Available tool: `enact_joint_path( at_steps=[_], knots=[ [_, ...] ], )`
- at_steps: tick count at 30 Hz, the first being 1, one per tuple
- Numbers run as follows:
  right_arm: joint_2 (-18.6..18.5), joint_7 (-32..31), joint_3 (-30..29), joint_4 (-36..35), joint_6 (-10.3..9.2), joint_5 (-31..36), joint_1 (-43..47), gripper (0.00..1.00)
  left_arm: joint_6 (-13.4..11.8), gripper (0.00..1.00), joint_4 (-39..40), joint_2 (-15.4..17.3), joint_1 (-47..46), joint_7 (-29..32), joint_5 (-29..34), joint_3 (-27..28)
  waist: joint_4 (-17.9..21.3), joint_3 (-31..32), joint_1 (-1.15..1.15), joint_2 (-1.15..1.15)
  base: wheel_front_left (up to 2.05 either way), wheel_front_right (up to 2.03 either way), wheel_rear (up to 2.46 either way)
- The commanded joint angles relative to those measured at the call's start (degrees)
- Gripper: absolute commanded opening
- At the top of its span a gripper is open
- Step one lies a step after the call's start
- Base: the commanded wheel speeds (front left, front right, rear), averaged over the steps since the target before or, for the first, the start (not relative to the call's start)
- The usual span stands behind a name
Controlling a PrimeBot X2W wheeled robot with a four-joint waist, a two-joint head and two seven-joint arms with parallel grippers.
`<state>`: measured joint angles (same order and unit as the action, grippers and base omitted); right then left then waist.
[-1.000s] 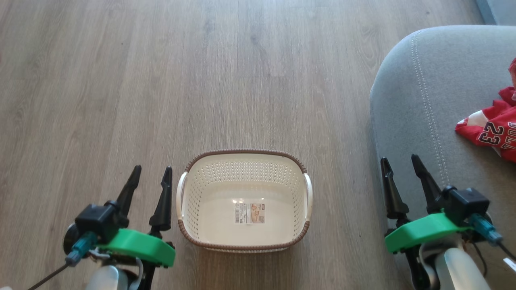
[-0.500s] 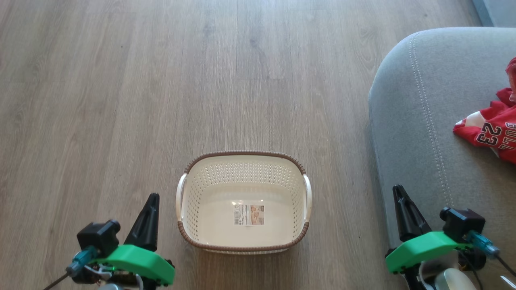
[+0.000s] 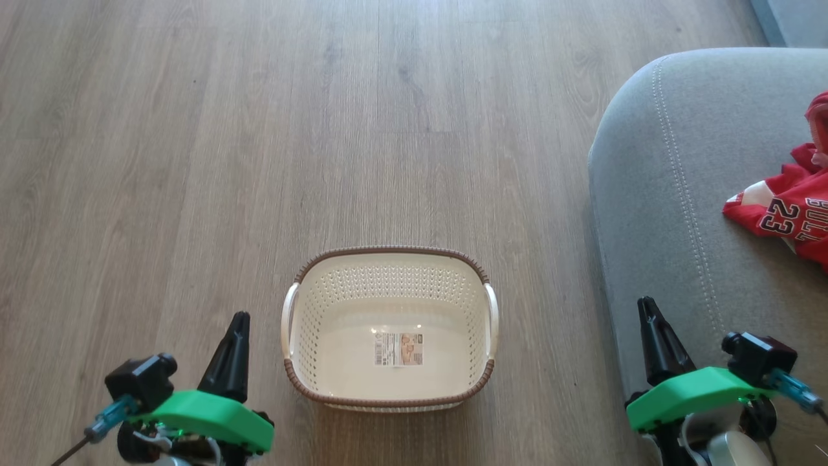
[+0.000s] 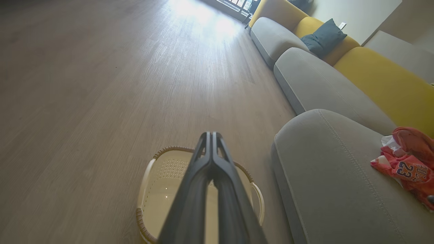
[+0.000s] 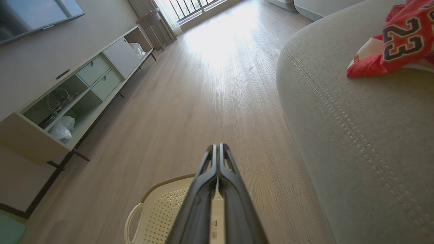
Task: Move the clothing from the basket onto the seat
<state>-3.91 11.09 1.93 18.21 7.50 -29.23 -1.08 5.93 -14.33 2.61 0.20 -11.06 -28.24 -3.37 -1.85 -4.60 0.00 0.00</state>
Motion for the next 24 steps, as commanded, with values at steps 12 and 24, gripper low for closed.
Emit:
enact_joint_path(
  at_steps=[12, 24],
  knots=[
    [-0.53, -1.84, -0.88, -2.36, 0.00, -8.69, -2.50, 0.00, 0.42, 0.00, 1.38, 0.35, -2.80, 2.19, -8.54, 2.15, 0.23, 0.54, 0.00, 0.00, 0.00, 0.00, 0.00],
    [-0.57, -3.84, -1.62, -2.65, 0.00, -16.93, -2.85, 0.00, 0.58, 0.00, 1.22, 0.42, -3.31, 4.36, -16.71, 3.18, 0.46, 1.11, 0.00, 0.00, 0.00, 0.00, 0.00]
  ],
)
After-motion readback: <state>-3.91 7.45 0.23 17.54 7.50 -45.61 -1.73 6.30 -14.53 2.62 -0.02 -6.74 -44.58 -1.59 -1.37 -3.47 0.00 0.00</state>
